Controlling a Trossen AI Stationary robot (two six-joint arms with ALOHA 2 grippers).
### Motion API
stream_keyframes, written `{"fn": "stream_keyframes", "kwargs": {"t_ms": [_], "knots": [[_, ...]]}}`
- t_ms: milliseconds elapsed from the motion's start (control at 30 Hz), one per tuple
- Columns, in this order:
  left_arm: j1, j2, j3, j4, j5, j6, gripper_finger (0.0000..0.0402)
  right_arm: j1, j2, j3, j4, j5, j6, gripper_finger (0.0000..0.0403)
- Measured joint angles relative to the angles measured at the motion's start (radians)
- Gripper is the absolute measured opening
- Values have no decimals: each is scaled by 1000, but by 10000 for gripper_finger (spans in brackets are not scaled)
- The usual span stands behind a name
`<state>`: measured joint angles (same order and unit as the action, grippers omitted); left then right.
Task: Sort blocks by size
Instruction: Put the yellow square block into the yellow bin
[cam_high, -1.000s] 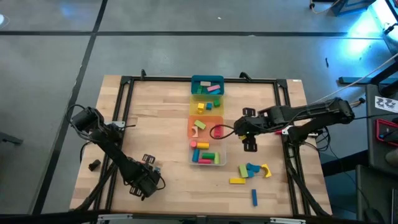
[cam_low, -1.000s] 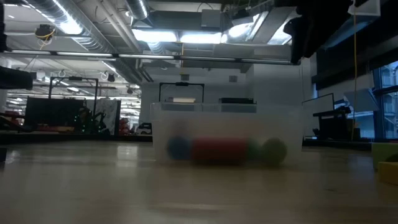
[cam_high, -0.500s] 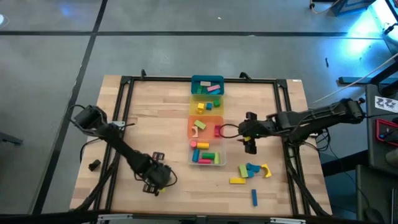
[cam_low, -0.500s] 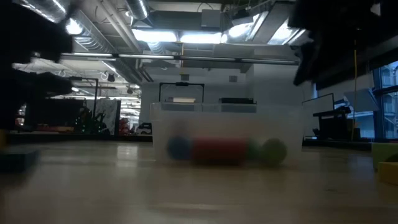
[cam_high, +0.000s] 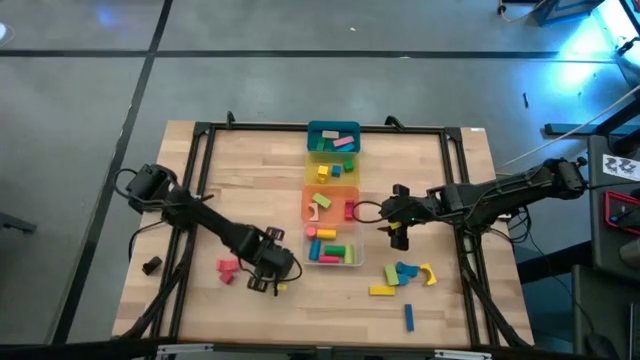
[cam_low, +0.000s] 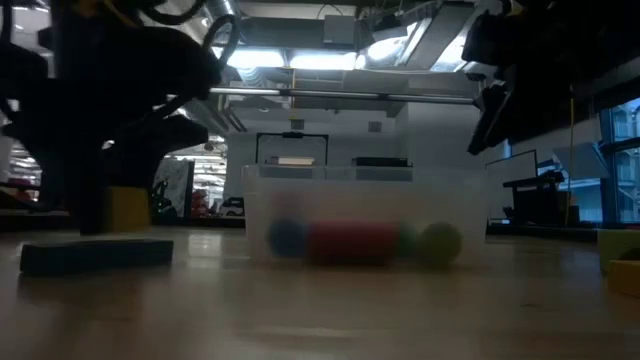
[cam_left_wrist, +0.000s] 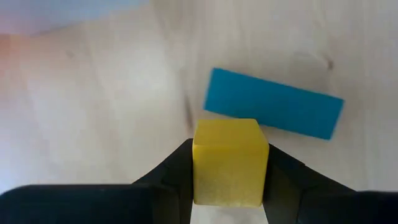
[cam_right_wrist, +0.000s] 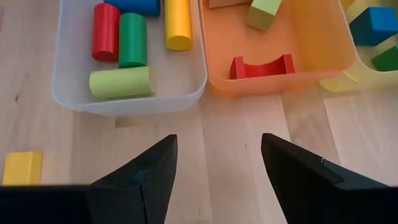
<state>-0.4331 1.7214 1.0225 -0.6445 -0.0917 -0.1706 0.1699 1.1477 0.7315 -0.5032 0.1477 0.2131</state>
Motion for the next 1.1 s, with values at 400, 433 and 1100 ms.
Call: {"fn": "stream_keyframes", "kwargs": {"t_ms": [400,433,1100], "knots": [[124,-1,103,-273,-110,215,122,0,0,0,43,1,0,232],[138,-2,106,-293,-130,231,122,0,0,0,43,1,0,232],[491,-2,107,-575,-470,473,123,0,0,0,43,1,-2,232]]}}
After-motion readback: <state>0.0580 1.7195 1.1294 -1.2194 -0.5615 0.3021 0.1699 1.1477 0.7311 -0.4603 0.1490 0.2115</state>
